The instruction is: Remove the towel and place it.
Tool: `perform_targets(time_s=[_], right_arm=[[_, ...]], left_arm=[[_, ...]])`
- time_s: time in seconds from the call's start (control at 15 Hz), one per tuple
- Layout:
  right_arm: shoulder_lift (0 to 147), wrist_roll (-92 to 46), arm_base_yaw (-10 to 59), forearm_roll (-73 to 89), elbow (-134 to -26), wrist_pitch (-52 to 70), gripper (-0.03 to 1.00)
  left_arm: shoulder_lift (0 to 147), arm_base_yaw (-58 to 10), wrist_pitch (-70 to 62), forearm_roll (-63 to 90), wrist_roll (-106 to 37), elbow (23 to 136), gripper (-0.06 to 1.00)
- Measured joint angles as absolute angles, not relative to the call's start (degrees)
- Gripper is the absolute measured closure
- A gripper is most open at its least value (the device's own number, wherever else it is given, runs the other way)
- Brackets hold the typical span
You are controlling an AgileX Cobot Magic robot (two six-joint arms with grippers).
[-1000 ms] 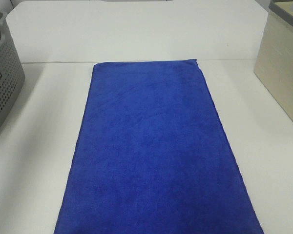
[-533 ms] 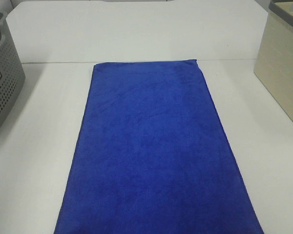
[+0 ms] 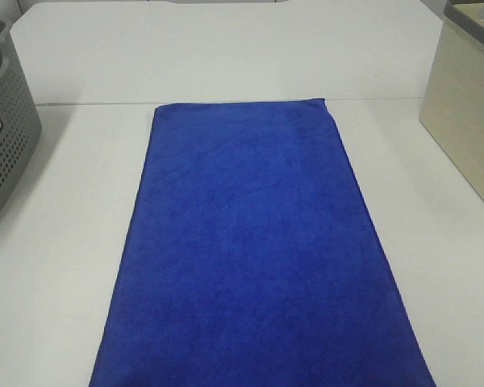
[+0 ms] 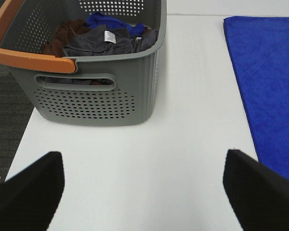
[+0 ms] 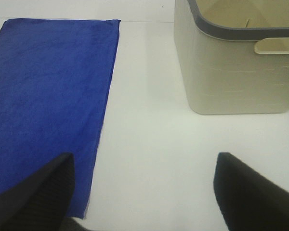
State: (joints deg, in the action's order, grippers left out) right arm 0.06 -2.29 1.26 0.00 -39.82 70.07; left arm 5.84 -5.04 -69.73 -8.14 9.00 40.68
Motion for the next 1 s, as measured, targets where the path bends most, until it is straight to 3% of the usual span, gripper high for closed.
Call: perform_targets(time_s=[0.47, 1.0], right_arm=[[-0.29, -7.16, 1.26, 4.01, -28.65, 69.84, 0.21], [-0.29, -7.51, 1.26, 4.81, -26.13, 64.00, 0.21]], left_arm=[[-0.29, -5.04, -63.83, -3.72, 5.84, 30.31, 0.10], [-0.29, -5.04, -62.22, 0.00, 2.69, 29.85, 0.10]])
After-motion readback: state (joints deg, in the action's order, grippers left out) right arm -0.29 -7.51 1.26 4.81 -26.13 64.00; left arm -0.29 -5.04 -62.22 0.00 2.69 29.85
